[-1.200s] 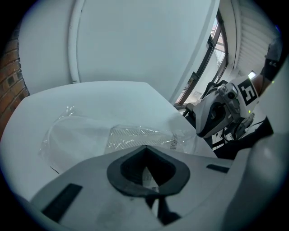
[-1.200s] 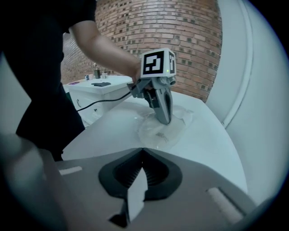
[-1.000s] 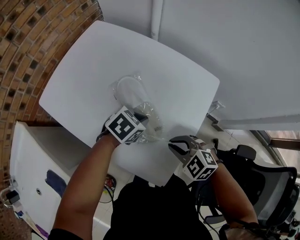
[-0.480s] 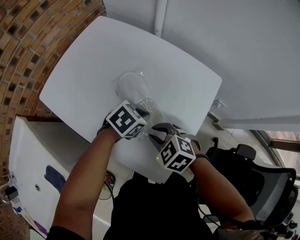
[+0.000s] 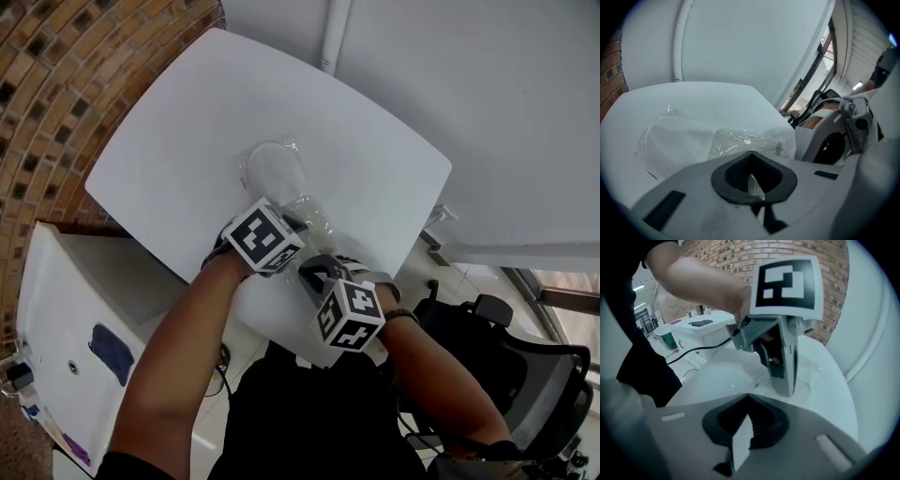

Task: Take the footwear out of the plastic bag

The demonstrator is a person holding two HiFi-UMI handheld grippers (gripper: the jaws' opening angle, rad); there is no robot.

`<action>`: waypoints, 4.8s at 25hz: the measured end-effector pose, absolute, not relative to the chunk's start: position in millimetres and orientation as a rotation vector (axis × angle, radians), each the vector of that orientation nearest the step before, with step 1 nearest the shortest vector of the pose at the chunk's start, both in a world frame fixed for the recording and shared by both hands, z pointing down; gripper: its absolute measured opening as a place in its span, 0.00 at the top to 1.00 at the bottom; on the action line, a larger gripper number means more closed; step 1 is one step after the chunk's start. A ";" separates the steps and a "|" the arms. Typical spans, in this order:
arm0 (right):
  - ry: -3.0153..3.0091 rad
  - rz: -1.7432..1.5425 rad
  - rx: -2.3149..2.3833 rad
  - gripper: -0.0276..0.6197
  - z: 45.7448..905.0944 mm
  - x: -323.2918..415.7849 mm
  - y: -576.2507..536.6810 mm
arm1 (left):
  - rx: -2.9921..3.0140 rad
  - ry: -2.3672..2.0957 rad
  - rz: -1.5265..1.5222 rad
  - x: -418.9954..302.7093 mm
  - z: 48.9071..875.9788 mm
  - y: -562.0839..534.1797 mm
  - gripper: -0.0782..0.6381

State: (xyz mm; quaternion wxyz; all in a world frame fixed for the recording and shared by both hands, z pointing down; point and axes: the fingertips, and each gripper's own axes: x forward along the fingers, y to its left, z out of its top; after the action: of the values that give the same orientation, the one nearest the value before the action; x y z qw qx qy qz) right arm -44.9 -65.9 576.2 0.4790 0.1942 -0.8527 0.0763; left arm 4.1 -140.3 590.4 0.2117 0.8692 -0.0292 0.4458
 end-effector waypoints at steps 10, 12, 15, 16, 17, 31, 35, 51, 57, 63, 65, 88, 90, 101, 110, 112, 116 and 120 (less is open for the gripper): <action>-2.056 -0.079 0.343 0.95 577.4 -32.2 0.3 | 2.378 -0.092 1.240 2.0 589.1 -137.2 0.88; -2.033 -0.118 0.344 0.95 582.5 -22.5 7.9 | 2.355 -0.093 1.223 -0.4 588.2 -132.0 0.88; -1.999 -0.141 0.358 0.95 589.0 -4.3 15.8 | 2.347 -0.114 1.221 -7.2 586.8 -119.8 0.88; -1.990 -0.138 0.364 0.95 591.0 2.1 17.9 | 2.349 -0.119 1.226 -10.3 586.5 -114.1 0.88; -1.983 -0.130 0.372 0.95 592.7 8.3 19.7 | 2.351 -0.119 1.233 -13.4 586.2 -107.9 0.88; -2.055 0.197 0.585 0.79 574.6 71.5 28.8 | 2.345 -0.158 1.199 -30.5 588.2 -57.4 0.88; -2.147 0.469 0.920 0.88 537.2 75.4 -9.8 | 2.347 -0.175 1.189 -30.9 587.5 -58.0 0.88; -1.893 1.261 1.006 0.95 612.2 60.8 14.8 | 2.349 -0.223 1.064 -30.8 585.3 -58.9 0.88; -1.969 1.337 1.037 0.91 596.1 61.8 0.8 | 2.378 -0.224 1.072 -40.2 572.7 -59.0 0.88; -1.978 1.478 1.035 0.89 596.3 63.7 -11.3 | 2.379 -0.493 1.042 -87.8 557.0 -103.1 0.88; -1.970 1.506 1.035 0.89 599.3 62.2 -12.2 | 2.307 -0.642 1.040 -119.9 560.1 -125.2 0.88; -2.072 1.870 1.039 0.85 592.0 55.7 -22.2 | 2.036 -0.611 0.721 -174.8 599.2 -143.0 0.88; -2.092 1.917 1.028 0.84 590.0 56.3 -22.5 | 2.034 -0.601 0.711 -174.2 599.6 -142.6 0.88; -2.112 1.942 1.020 0.78 593.9 48.5 -31.7 | 2.064 -0.586 0.790 -173.5 599.9 -142.2 0.88; -2.124 2.038 0.991 0.79 594.3 35.3 -44.1 | 2.061 -0.576 0.774 -173.2 599.6 -142.6 0.88; -2.152 2.088 0.985 0.81 590.8 36.7 -44.3 | 2.058 -0.575 0.771 -173.1 600.3 -142.4 0.88; -2.253 2.162 0.931 0.87 576.1 39.0 -43.0 | 2.048 -0.576 0.746 -173.3 600.0 -142.8 0.88; -2.334 2.185 0.901 0.88 564.8 40.3 -43.2 | 2.038 -0.605 0.699 -174.7 600.1 -144.0 0.88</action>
State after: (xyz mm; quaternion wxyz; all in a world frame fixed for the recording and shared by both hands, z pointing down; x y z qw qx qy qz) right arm 40.3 -43.2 564.8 -0.0901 0.2701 -0.6998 0.6552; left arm -174.7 -144.0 600.1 0.4367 0.8193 -0.2433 0.2810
